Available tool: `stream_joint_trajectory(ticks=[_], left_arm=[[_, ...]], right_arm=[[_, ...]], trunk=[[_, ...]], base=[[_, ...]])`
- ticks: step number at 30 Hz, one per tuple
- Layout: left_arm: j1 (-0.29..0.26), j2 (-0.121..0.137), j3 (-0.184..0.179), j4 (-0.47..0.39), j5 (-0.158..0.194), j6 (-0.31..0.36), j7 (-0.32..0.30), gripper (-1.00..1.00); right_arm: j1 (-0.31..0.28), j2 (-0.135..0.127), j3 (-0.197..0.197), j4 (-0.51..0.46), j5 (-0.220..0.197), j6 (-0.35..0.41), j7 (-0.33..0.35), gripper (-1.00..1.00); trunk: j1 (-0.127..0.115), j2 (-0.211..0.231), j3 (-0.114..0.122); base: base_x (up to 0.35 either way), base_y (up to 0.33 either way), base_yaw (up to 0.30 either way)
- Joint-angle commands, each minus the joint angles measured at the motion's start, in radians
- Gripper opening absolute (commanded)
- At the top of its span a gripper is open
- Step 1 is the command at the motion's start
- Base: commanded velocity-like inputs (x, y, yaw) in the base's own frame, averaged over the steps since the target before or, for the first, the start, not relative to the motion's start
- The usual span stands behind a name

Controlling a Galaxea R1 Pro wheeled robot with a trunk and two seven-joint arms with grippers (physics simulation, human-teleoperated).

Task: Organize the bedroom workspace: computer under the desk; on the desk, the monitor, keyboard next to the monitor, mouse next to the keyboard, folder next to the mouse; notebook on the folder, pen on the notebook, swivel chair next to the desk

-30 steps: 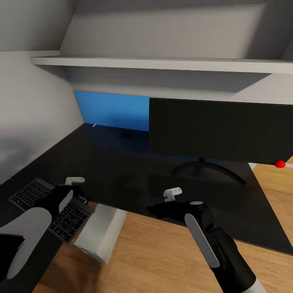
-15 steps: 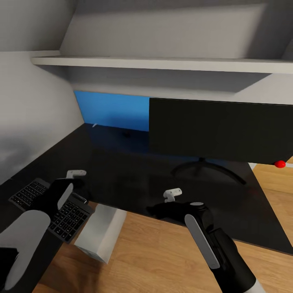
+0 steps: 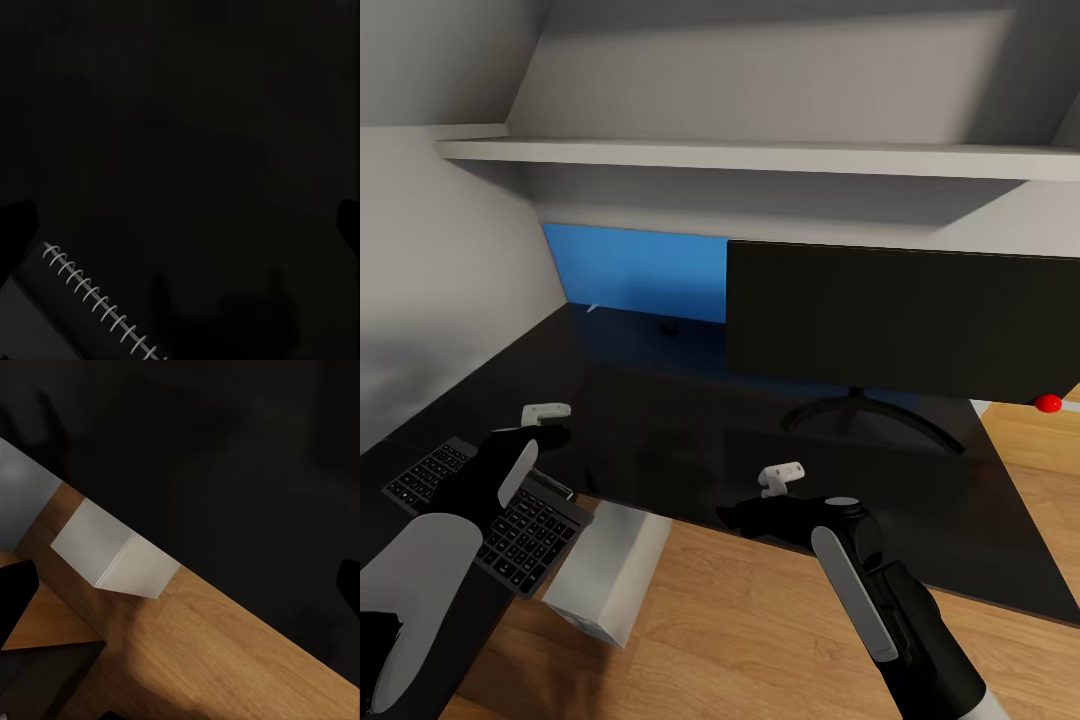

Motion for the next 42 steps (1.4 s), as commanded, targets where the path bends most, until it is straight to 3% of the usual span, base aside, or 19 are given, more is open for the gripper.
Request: stream_joint_trajectory(ticks=[1, 15, 23, 34, 38, 42], left_arm=[[-0.001, 0.002, -0.006, -0.002, 0.011, 0.004, 0.009, 1.00], [-0.001, 0.002, -0.006, -0.002, 0.011, 0.004, 0.009, 1.00], [-0.043, -0.016, -0.005, 0.043, -0.009, -0.024, -0.001, 1.00], [-0.081, -0.021, -0.004, 0.059, -0.013, -0.029, -0.005, 1.00], [-0.079, -0.021, -0.003, 0.031, -0.012, -0.030, -0.007, 1.00], [-0.049, -0.020, -0.001, -0.062, -0.012, -0.017, -0.008, 1.00]], right_arm=[[-0.001, 0.000, 0.001, -0.001, -0.010, 0.003, -0.010, 1.00], [-0.001, 0.000, 0.001, -0.001, -0.010, 0.003, -0.010, 1.00], [-0.007, -0.002, -0.025, -0.002, -0.013, 0.018, -0.011, 1.00], [-0.008, -0.003, -0.031, -0.002, -0.014, 0.019, -0.011, 1.00], [-0.006, -0.002, -0.030, -0.001, -0.015, 0.019, -0.011, 1.00], [-0.004, 0.003, -0.030, -0.001, -0.016, 0.017, -0.011, 1.00]], trunk=[[0.000, -0.001, -0.001], [0.000, -0.001, -0.001], [0.000, -0.001, -0.001], [0.000, -0.001, -0.001], [0.000, -0.001, -0.001], [0.000, -0.001, -0.001]], base=[[0.000, 0.000, 0.000], [0.000, 0.000, 0.000], [0.000, 0.000, 0.000], [0.000, 0.000, 0.000], [0.000, 0.000, 0.000], [0.000, 0.000, 0.000]])
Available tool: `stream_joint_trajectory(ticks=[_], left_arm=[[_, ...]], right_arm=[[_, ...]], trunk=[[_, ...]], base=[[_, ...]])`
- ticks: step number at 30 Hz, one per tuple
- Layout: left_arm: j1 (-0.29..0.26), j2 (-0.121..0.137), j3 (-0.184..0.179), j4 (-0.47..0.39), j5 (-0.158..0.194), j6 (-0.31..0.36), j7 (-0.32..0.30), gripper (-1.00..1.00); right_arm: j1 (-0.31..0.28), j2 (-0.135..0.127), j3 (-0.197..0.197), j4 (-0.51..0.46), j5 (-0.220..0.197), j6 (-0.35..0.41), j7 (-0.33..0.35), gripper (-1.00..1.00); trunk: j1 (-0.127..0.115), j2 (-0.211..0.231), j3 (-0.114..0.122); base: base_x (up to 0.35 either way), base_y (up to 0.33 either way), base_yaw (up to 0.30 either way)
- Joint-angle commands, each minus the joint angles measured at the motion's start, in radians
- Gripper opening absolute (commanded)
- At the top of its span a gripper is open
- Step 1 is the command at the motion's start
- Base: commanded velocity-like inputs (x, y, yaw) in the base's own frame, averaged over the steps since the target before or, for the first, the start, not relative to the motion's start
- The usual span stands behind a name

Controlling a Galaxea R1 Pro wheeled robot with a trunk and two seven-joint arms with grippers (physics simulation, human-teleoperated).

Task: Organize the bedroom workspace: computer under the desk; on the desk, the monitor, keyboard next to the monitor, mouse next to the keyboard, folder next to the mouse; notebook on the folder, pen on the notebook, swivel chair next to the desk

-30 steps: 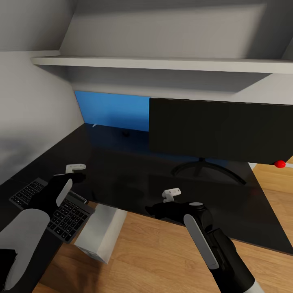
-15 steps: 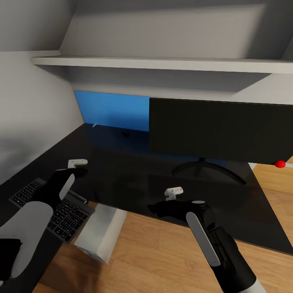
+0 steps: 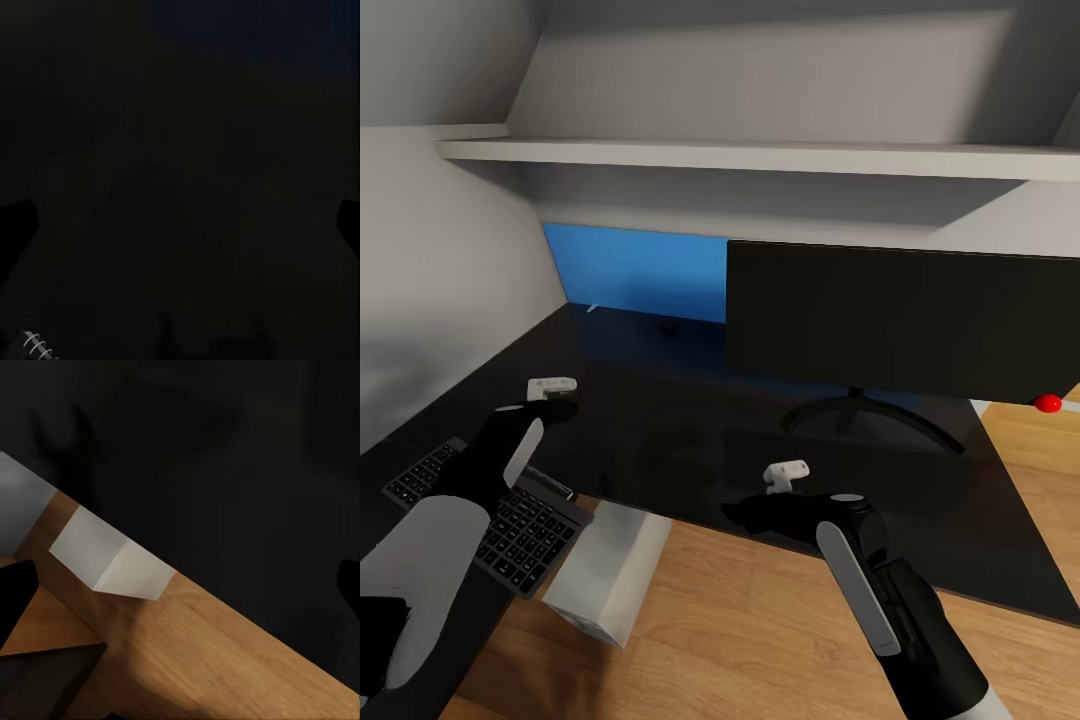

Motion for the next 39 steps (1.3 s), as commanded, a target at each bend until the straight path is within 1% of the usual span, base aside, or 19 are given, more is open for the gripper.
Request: stream_joint_trajectory(ticks=[1, 5, 6, 9, 10, 12, 14, 16, 19, 20, 21, 23, 25, 27, 28, 31, 35, 39], left_arm=[[0.007, 0.001, -0.003, -0.024, 0.011, 0.009, 0.009, 1.00], [0.043, 0.001, 0.023, -0.129, 0.025, 0.053, 0.009, 1.00], [0.070, 0.001, 0.038, -0.201, 0.041, 0.085, 0.009, 1.00], [0.118, 0.001, 0.059, -0.330, 0.075, 0.144, 0.010, 1.00], [0.153, 0.000, 0.070, -0.421, 0.102, 0.186, 0.011, 1.00], [0.189, 0.000, 0.084, -0.511, 0.133, 0.228, 0.014, 1.00], [0.220, -0.001, 0.102, -0.591, 0.171, 0.269, 0.015, 1.00], [0.248, -0.001, 0.120, -0.663, 0.218, 0.310, 0.017, 1.00], [0.292, -0.001, 0.142, -0.743, 0.285, 0.353, 0.019, 1.00], [0.305, -0.001, 0.147, -0.760, 0.304, 0.362, 0.019, 1.00], [0.324, -0.002, 0.154, -0.784, 0.331, 0.378, 0.020, 1.00], [0.337, -0.002, 0.159, -0.799, 0.349, 0.393, 0.020, 1.00], [0.346, -0.004, 0.163, -0.809, 0.361, 0.407, 0.021, 1.00], [0.353, -0.010, 0.169, -0.815, 0.371, 0.417, 0.021, 1.00], [0.356, -0.017, 0.174, -0.818, 0.376, 0.421, 0.021, 1.00], [0.364, -0.047, 0.193, -0.822, 0.385, 0.430, 0.022, 1.00], [0.370, -0.076, 0.222, -0.825, 0.390, 0.443, 0.022, 1.00], [0.372, -0.092, 0.255, -0.826, 0.393, 0.451, 0.023, 1.00]], right_arm=[[0.000, 0.003, 0.001, -0.001, -0.010, 0.003, -0.011, 1.00], [0.006, 0.009, 0.003, 0.001, -0.011, -0.009, -0.011, 1.00], [0.010, 0.012, 0.005, 0.002, -0.012, -0.023, -0.011, 1.00], [0.020, 0.014, 0.009, 0.006, -0.013, -0.053, -0.012, 1.00], [0.030, 0.015, 0.010, 0.007, -0.014, -0.080, -0.012, 1.00], [0.040, 0.018, 0.012, 0.008, -0.015, -0.109, -0.013, 1.00], [0.049, 0.019, 0.012, 0.008, -0.015, -0.134, -0.014, 1.00], [0.055, 0.021, 0.013, 0.008, -0.015, -0.151, -0.015, 1.00], [0.070, 0.022, 0.012, 0.011, -0.015, -0.170, -0.014, 1.00], [0.075, 0.022, 0.012, 0.013, -0.015, -0.179, -0.014, 1.00], [0.089, 0.022, 0.014, 0.019, -0.014, -0.208, -0.012, 1.00], [0.105, 0.022, 0.024, 0.023, -0.013, -0.253, -0.012, 1.00], [0.120, 0.023, 0.047, 0.026, -0.011, -0.301, -0.015, 1.00], [0.131, 0.022, 0.079, 0.028, -0.011, -0.344, -0.017, 1.00], [0.135, 0.022, 0.096, 0.028, -0.012, -0.361, -0.018, 1.00], [0.143, 0.024, 0.132, 0.029, -0.015, -0.392, -0.020, 1.00], [0.149, 0.027, 0.154, 0.030, -0.017, -0.413, -0.021, 1.00], [0.152, 0.031, 0.161, 0.033, -0.018, -0.422, -0.021, 1.00]], trunk=[[0.000, -0.001, -0.001], [0.000, -0.001, -0.001], [0.000, -0.001, -0.001], [0.000, -0.001, -0.001], [0.000, -0.001, -0.001], [0.000, -0.001, -0.001], [0.000, -0.001, -0.001], [0.000, -0.001, -0.001], [0.000, -0.001, -0.001], [0.000, -0.001, -0.001], [0.000, -0.001, -0.001], [0.000, -0.001, -0.001], [0.000, -0.001, -0.001], [0.000, -0.001, -0.001], [0.000, -0.001, -0.001], [0.000, -0.001, -0.001], [0.000, -0.001, -0.001], [0.000, -0.001, -0.001]], base=[[0.000, 0.000, 0.000], [0.000, 0.000, 0.000], [0.000, 0.000, 0.028], [0.000, 0.000, 0.090], [0.000, 0.000, 0.116], [0.000, 0.000, 0.083], [0.000, 0.000, 0.053], [0.000, 0.000, 0.034], [0.000, 0.000, 0.020], [0.000, 0.000, 0.012], [-0.015, -0.006, 0.008], [-0.066, -0.036, 0.006], [-0.142, -0.086, 0.004], [-0.196, -0.117, 0.002], [-0.225, -0.129, 0.002], [-0.254, -0.127, 0.001], [-0.199, -0.075, 0.001], [-0.084, -0.031, 0.036]])
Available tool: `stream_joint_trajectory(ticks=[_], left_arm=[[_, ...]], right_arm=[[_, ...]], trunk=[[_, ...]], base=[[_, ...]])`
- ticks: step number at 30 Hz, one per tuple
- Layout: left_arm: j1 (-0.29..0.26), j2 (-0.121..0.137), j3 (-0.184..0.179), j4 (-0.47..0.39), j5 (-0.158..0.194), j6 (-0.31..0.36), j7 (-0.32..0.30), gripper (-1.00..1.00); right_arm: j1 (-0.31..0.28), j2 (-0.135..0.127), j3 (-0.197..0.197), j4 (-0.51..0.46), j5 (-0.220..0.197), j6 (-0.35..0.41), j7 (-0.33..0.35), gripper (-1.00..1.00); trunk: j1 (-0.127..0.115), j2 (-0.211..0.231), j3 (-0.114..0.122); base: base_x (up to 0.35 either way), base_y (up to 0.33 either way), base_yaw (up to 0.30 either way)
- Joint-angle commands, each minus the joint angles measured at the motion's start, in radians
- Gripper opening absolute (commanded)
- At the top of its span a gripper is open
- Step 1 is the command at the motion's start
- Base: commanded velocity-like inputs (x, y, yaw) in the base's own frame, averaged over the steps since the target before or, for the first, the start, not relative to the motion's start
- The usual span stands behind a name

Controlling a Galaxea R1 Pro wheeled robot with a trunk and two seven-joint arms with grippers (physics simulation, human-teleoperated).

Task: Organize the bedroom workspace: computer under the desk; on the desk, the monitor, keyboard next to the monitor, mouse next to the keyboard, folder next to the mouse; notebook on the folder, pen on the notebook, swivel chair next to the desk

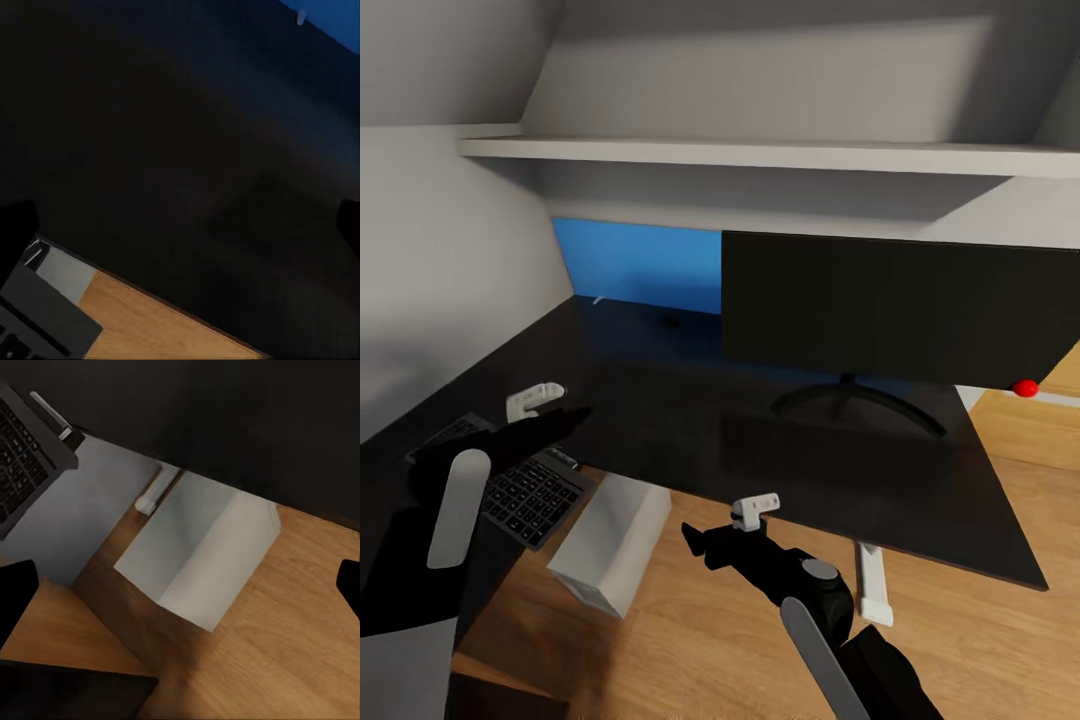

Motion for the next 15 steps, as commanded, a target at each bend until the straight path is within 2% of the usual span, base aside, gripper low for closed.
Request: stream_joint_trajectory(ticks=[1, 4, 8, 9, 10, 12, 13, 15], left_arm=[[0.000, -0.007, 0.019, -0.001, 0.019, 0.007, 0.009, 1.00], [0.000, -0.019, 0.039, -0.002, 0.053, 0.009, 0.008, 1.00], [0.001, -0.029, 0.058, -0.002, 0.139, 0.009, 0.003, 1.00], [0.001, -0.032, 0.061, -0.002, 0.205, 0.010, -0.002, 1.00], [0.001, -0.032, 0.062, -0.003, 0.225, 0.010, -0.003, 1.00], [0.001, -0.033, 0.063, -0.003, 0.261, 0.010, -0.005, 1.00], [0.001, -0.033, 0.063, -0.003, 0.261, 0.010, -0.005, 1.00], [-0.001, -0.035, 0.061, -0.003, 0.289, 0.010, -0.006, 1.00]], right_arm=[[0.000, 0.001, 0.001, 0.008, -0.015, 0.000, -0.010, 1.00], [0.001, 0.007, -0.001, 0.037, -0.042, -0.005, -0.009, 1.00], [0.001, 0.028, -0.001, 0.099, -0.112, -0.030, -0.010, 1.00], [0.001, 0.048, -0.001, 0.156, -0.166, -0.057, -0.010, 1.00], [0.000, 0.053, -0.002, 0.172, -0.182, -0.065, -0.010, 1.00], [0.000, 0.060, -0.003, 0.198, -0.217, -0.079, -0.010, 1.00], [0.000, 0.060, -0.003, 0.198, -0.217, -0.079, -0.010, 1.00], [0.000, 0.064, -0.006, 0.215, -0.255, -0.090, -0.010, 1.00]], trunk=[[0.000, 0.000, -0.001], [0.000, 0.000, 0.000], [0.000, 0.000, 0.000], [0.000, 0.000, 0.000], [0.000, 0.000, 0.000], [0.000, 0.000, 0.001], [0.000, 0.000, 0.001], [0.000, 0.000, 0.001]], base=[[-0.037, -0.014, 0.150], [-0.024, -0.009, 0.193], [-0.011, -0.004, 0.236], [-0.004, -0.001, 0.262], [-0.003, -0.001, 0.265], [-0.002, -0.001, 0.268], [-0.002, -0.001, 0.269], [-0.001, -0.001, 0.272]])
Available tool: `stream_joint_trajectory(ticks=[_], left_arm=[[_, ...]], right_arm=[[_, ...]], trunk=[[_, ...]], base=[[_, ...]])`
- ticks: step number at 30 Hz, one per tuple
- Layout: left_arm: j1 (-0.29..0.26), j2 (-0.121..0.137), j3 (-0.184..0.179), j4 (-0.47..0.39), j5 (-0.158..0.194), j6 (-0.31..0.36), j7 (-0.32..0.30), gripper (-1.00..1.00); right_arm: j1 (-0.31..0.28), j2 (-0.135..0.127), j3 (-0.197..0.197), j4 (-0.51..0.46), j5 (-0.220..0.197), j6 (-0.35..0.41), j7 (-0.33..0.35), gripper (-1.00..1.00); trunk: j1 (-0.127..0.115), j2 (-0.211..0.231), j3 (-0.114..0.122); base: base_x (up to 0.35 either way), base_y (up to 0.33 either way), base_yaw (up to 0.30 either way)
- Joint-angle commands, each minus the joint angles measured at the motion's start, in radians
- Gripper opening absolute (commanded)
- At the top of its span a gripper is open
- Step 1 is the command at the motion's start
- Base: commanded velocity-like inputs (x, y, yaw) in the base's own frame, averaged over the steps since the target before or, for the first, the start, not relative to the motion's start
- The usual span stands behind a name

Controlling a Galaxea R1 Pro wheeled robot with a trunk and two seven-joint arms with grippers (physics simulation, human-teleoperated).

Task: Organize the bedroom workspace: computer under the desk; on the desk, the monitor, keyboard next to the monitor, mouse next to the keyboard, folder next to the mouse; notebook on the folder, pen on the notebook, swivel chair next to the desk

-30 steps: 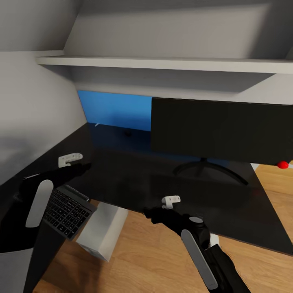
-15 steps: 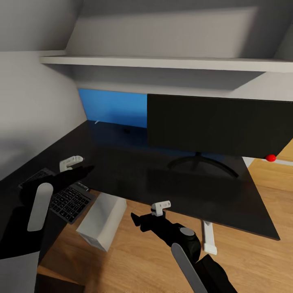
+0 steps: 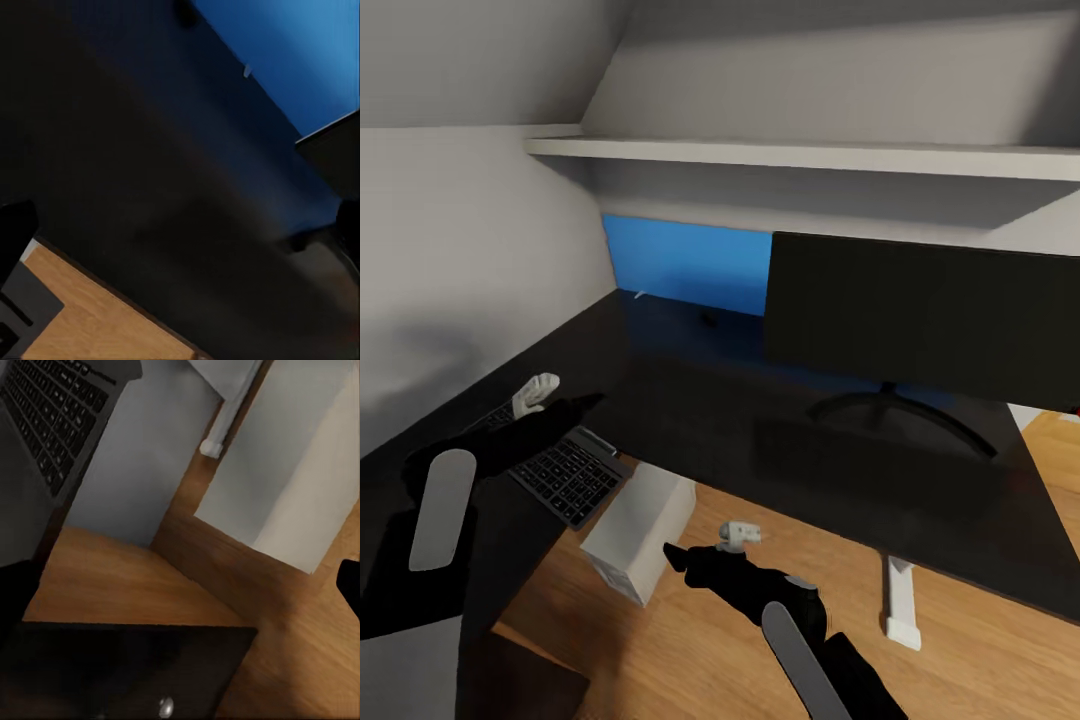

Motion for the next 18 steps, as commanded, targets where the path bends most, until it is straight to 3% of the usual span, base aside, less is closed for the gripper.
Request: stream_joint_trajectory(ticks=[1, 2, 5, 6, 9, 13, 14, 18], left_arm=[[-0.003, -0.001, -0.002, -0.001, 0.021, 0.004, 0.010, 1.00], [-0.035, -0.045, -0.032, 0.000, 0.061, 0.051, 0.018, 1.00], [-0.041, -0.058, -0.038, -0.001, 0.066, 0.072, 0.021, 1.00], [-0.051, -0.090, -0.045, 0.000, 0.104, 0.094, 0.022, 1.00], [-0.052, -0.096, -0.044, 0.000, 0.136, 0.094, 0.022, 1.00], [-0.057, -0.097, -0.037, -0.001, 0.242, 0.095, 0.024, 1.00], [-0.058, -0.091, -0.035, -0.001, 0.330, 0.096, 0.039, 1.00], [-0.054, -0.089, -0.036, -0.001, 0.366, 0.096, 0.056, 1.00]], right_arm=[[-0.001, 0.002, -0.002, 0.005, -0.030, -0.004, -0.010, 1.00], [-0.002, 0.007, -0.024, 0.025, -0.119, -0.030, -0.009, 1.00], [-0.002, 0.007, -0.040, 0.027, -0.131, -0.031, -0.010, 1.00], [-0.002, 0.008, -0.134, 0.028, -0.179, -0.035, -0.008, 1.00], [-0.002, 0.007, -0.156, 0.029, -0.211, -0.035, -0.008, 1.00], [-0.002, 0.007, -0.181, 0.030, -0.255, -0.039, -0.004, 1.00], [-0.002, 0.007, -0.209, 0.045, -0.290, -0.051, -0.001, 1.00], [-0.006, 0.008, -0.236, 0.066, -0.328, -0.055, 0.001, 1.00]], trunk=[[0.000, -0.001, -0.001], [0.000, -0.001, -0.001], [0.000, -0.001, -0.001], [0.000, -0.001, -0.001], [0.000, -0.001, -0.001], [0.000, -0.001, -0.001], [0.000, -0.001, -0.001], [0.000, -0.001, -0.001]], base=[[-0.001, 0.000, 0.274], [0.000, 0.000, 0.277], [0.000, 0.000, 0.278], [0.000, 0.000, 0.278], [0.000, 0.000, 0.272], [0.000, 0.000, 0.107], [0.000, 0.000, 0.030], [0.000, 0.000, 0.021]])
